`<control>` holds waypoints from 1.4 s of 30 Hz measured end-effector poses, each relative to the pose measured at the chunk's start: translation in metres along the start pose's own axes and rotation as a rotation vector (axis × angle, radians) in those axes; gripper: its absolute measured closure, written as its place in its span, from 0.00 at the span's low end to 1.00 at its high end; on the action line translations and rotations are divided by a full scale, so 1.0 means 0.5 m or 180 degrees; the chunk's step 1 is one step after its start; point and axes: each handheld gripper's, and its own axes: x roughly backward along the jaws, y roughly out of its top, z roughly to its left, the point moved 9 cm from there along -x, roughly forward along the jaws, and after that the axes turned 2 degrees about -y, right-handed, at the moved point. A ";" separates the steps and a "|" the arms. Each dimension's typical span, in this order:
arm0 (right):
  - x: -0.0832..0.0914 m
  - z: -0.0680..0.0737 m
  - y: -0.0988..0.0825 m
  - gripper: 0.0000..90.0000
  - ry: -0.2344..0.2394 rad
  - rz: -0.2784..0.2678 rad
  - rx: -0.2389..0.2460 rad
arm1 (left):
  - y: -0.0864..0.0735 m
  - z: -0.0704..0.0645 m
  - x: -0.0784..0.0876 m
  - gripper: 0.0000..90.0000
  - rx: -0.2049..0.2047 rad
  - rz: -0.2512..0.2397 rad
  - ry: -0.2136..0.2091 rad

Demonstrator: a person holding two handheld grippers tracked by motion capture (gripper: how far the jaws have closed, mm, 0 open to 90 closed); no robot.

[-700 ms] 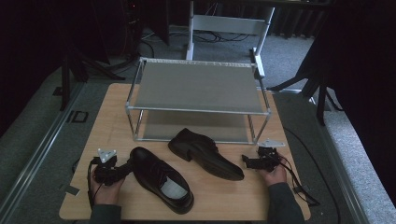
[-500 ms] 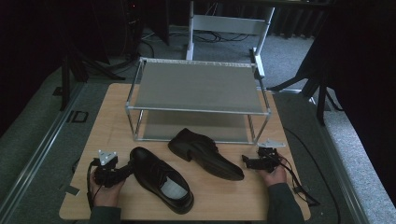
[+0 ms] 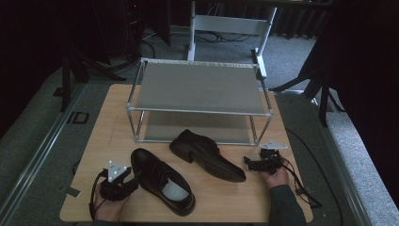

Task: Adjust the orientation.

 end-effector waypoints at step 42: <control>0.009 0.016 0.012 0.45 0.0036 0.0028 0.0014 | -0.043 -0.118 -0.042 0.66 -0.0579 0.0426 -0.0519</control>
